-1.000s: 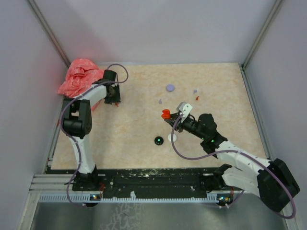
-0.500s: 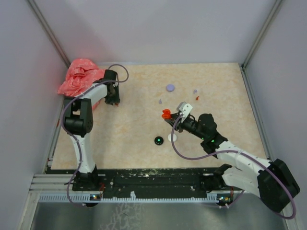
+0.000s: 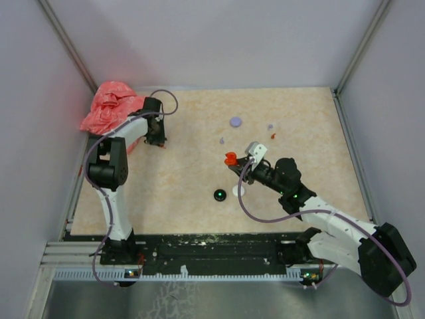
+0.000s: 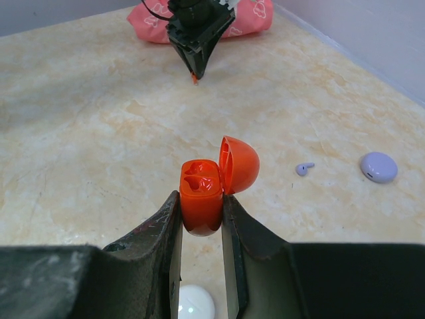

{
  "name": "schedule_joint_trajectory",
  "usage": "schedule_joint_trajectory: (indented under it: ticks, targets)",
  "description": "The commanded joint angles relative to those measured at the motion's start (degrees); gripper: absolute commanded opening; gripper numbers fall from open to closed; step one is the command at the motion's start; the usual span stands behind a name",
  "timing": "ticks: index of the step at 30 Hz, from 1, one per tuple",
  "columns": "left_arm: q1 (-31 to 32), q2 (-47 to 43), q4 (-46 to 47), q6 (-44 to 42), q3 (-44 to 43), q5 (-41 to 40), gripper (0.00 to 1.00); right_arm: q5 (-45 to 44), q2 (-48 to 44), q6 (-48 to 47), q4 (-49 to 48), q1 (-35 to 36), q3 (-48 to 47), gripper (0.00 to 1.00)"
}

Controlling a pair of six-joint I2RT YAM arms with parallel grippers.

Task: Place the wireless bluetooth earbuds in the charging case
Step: Pick up the earbud from the center of the board.

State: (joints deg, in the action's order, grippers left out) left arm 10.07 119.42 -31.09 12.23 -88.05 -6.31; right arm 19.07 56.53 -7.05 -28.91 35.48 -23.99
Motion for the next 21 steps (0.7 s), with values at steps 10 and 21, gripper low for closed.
schedule_joint_trajectory:
  ticks: [10, 21]
  targets:
    - [6.1, -14.0, 4.9, -5.4, 9.0, 4.3, 0.15, 1.4, -1.5, 2.0, -6.3, -0.1, 0.5, 0.0]
    - [16.1, -32.3, 15.3, -18.1, 19.2, 3.5, 0.14, 3.8, -0.7, 3.9, -10.8, -0.1, 0.7, 0.0]
